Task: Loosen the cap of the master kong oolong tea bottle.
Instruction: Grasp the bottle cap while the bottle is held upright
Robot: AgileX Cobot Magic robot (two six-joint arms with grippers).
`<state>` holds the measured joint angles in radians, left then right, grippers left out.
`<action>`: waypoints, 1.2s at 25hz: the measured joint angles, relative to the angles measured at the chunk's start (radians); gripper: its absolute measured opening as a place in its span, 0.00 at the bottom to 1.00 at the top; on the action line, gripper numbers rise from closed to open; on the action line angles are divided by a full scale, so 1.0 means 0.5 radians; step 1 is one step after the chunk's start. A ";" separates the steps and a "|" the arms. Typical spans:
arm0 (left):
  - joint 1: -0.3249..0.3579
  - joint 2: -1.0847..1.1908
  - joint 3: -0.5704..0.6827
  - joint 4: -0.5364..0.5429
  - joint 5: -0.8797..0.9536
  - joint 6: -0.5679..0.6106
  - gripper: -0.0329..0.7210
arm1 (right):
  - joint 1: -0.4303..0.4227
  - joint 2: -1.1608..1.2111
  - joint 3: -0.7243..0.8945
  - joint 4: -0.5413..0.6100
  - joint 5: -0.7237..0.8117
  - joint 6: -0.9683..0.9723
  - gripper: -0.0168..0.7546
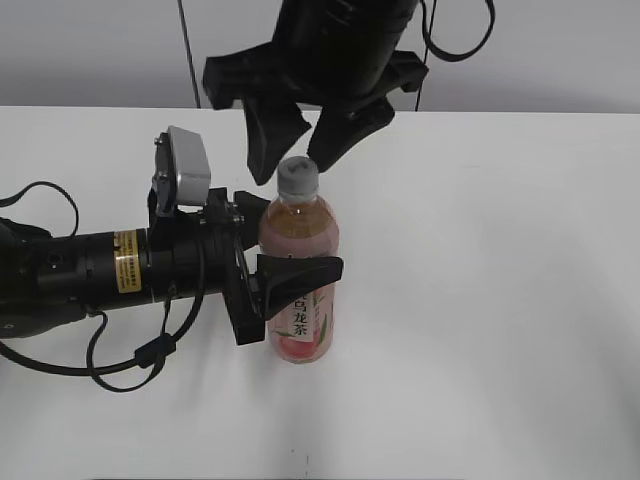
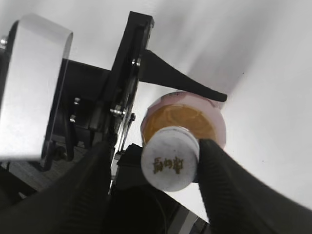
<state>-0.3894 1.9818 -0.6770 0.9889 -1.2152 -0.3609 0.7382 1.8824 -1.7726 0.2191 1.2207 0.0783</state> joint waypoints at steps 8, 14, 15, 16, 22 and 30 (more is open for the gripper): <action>0.000 0.000 0.000 0.000 0.000 0.000 0.65 | 0.016 0.010 0.000 -0.106 0.000 0.032 0.54; 0.000 0.000 0.000 0.000 0.000 0.000 0.65 | 0.026 0.010 0.000 -0.110 0.000 0.032 0.53; 0.000 0.000 0.000 0.000 0.000 0.000 0.65 | 0.026 0.010 0.000 -0.115 0.000 0.030 0.53; 0.000 0.000 0.000 0.000 0.000 0.000 0.65 | 0.026 0.010 0.000 -0.119 0.000 0.030 0.53; 0.000 0.000 0.000 0.000 0.000 0.000 0.65 | 0.059 0.010 0.000 -0.197 0.000 0.013 0.53; 0.000 0.000 0.000 0.000 0.000 0.000 0.65 | 0.105 0.010 0.000 -0.233 0.000 -0.009 0.53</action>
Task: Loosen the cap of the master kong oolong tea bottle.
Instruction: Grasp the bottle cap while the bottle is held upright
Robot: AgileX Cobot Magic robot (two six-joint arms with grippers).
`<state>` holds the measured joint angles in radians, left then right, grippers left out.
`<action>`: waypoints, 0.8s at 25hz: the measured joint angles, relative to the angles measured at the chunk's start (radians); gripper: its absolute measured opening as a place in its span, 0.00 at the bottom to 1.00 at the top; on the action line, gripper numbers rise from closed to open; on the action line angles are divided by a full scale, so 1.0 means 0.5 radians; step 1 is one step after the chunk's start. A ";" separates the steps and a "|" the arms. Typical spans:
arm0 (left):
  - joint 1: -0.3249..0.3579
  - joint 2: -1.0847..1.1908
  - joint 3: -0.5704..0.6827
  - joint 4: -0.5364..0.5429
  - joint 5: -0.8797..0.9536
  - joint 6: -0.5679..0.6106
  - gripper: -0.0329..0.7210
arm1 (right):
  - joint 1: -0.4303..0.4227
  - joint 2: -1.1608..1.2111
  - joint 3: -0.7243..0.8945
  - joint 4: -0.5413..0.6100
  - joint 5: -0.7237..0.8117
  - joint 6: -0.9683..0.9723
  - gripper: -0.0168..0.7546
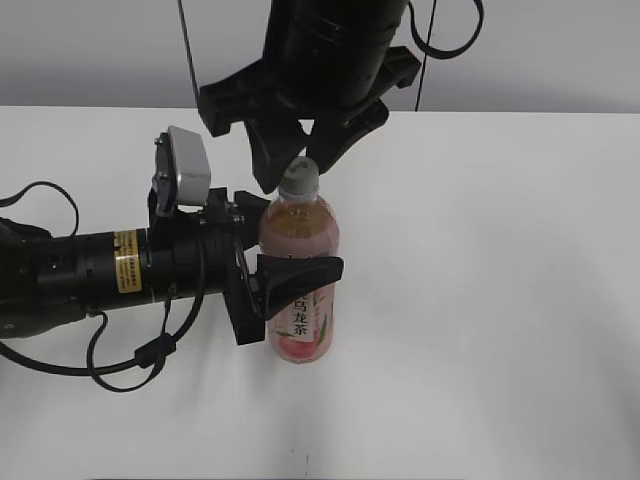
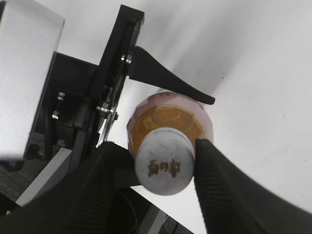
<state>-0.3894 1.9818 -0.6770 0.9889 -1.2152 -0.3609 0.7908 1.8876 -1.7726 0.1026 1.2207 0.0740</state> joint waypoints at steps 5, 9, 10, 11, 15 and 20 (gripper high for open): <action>0.000 0.000 0.000 0.000 0.000 0.000 0.65 | 0.000 0.000 0.000 -0.020 0.005 -0.008 0.44; 0.000 0.000 0.000 0.002 -0.002 0.000 0.65 | 0.000 0.000 0.000 -0.032 0.004 -0.048 0.37; 0.000 0.000 0.000 0.002 -0.002 0.000 0.65 | 0.000 0.000 0.000 -0.032 0.004 -0.067 0.37; 0.000 0.000 0.000 0.002 -0.002 0.000 0.65 | 0.000 0.000 0.000 -0.032 0.004 -0.084 0.37; 0.000 0.000 0.000 0.002 -0.002 0.001 0.65 | 0.000 0.000 0.000 -0.028 0.004 -0.242 0.37; 0.000 0.000 0.000 0.004 -0.002 0.005 0.65 | 0.000 0.000 0.000 -0.026 0.004 -0.704 0.37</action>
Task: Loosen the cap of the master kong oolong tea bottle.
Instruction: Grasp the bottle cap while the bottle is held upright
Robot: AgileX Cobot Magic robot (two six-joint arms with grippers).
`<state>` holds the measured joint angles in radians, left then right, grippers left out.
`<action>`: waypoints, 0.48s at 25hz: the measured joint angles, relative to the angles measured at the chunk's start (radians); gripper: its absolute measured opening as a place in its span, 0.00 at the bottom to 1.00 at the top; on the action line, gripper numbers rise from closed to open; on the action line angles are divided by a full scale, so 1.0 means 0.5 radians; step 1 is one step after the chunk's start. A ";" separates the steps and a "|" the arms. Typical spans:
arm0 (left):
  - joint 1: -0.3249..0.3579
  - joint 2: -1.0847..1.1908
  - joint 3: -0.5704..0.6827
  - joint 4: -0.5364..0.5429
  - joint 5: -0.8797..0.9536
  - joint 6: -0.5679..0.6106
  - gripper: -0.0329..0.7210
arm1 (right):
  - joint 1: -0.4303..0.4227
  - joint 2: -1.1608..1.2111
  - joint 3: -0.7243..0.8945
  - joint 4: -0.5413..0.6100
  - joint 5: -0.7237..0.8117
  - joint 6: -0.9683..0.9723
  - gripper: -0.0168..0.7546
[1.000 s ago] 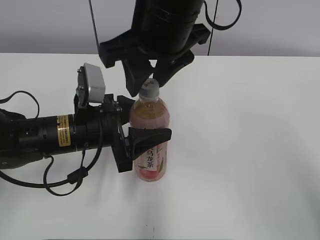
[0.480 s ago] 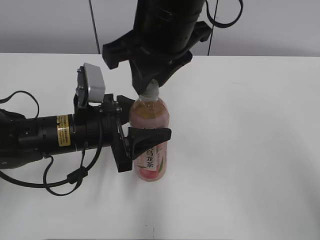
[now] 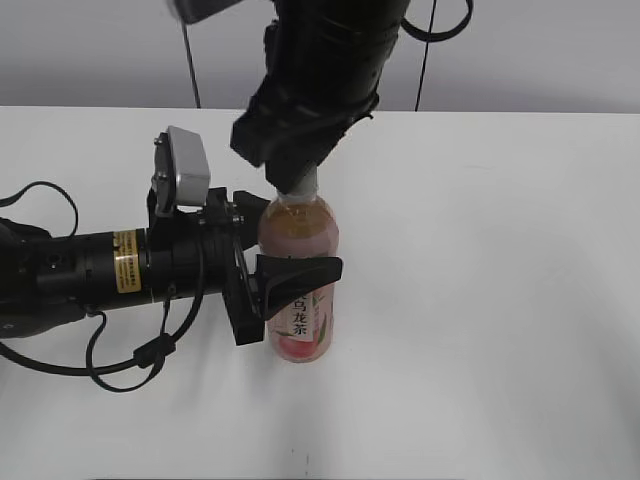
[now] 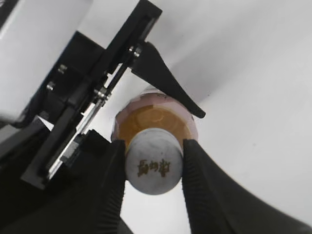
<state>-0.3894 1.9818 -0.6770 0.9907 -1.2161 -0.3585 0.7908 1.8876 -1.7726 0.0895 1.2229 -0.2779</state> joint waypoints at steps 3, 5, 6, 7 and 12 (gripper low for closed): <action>0.000 0.000 0.000 0.001 0.000 0.000 0.65 | 0.000 0.000 -0.001 0.004 0.000 -0.414 0.37; 0.000 0.000 0.000 0.001 0.000 0.001 0.65 | 0.000 0.000 -0.002 0.005 0.000 -0.704 0.37; 0.000 0.000 0.000 0.001 0.000 0.001 0.65 | 0.000 0.000 -0.003 0.007 0.000 -0.877 0.37; 0.000 0.000 0.000 0.001 0.000 0.002 0.65 | 0.000 0.000 -0.003 0.008 0.000 -1.059 0.37; 0.000 0.000 0.000 0.007 -0.002 0.007 0.65 | 0.000 0.000 -0.003 0.032 0.005 -1.826 0.37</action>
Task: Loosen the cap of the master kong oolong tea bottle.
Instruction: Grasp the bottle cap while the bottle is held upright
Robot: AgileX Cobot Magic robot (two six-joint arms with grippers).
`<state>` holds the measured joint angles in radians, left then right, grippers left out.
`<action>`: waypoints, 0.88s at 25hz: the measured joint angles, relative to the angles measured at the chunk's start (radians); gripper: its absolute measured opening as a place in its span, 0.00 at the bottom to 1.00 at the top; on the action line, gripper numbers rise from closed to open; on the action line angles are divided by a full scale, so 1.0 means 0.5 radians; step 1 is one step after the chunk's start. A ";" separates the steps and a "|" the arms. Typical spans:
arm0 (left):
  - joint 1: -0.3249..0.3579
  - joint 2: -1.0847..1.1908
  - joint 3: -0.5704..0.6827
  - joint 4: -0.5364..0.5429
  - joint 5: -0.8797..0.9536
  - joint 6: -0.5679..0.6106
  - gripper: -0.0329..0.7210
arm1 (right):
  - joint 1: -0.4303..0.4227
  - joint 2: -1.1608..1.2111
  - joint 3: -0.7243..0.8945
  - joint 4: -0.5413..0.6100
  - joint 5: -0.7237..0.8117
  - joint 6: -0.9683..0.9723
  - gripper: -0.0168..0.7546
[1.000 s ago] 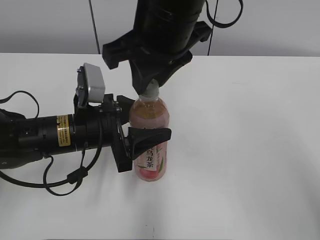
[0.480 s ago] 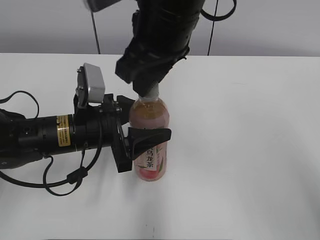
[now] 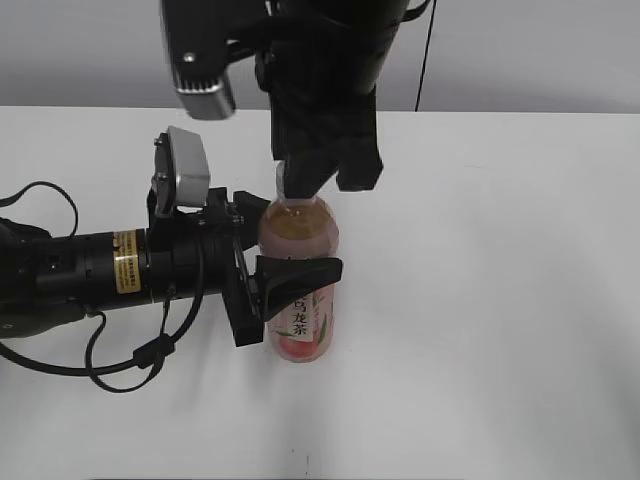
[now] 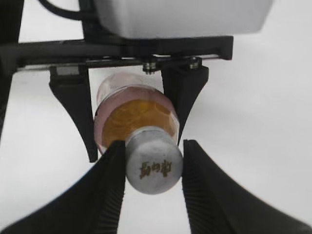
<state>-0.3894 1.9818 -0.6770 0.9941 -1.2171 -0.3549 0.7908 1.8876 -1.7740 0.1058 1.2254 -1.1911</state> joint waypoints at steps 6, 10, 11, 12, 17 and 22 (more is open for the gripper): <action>0.000 0.000 0.000 0.000 -0.001 0.001 0.65 | -0.002 0.000 -0.002 0.007 0.005 -0.658 0.37; 0.000 0.000 0.000 -0.001 0.000 0.001 0.65 | -0.002 0.006 -0.004 0.005 0.008 -1.166 0.37; 0.000 0.000 0.000 -0.002 0.000 0.001 0.65 | -0.002 0.008 -0.007 0.005 0.008 -1.289 0.37; 0.000 0.000 0.000 -0.003 0.003 -0.001 0.65 | -0.002 0.010 -0.008 0.003 0.008 -1.440 0.37; 0.000 0.000 0.000 -0.024 0.009 -0.012 0.65 | -0.002 0.034 -0.019 -0.005 0.008 -2.110 0.37; 0.000 0.000 0.000 -0.032 0.010 -0.016 0.65 | -0.002 0.040 -0.028 -0.008 0.008 -2.548 0.37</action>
<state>-0.3894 1.9818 -0.6770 0.9782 -1.2119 -0.3629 0.7899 1.9074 -1.7880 0.1020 1.2292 -2.4649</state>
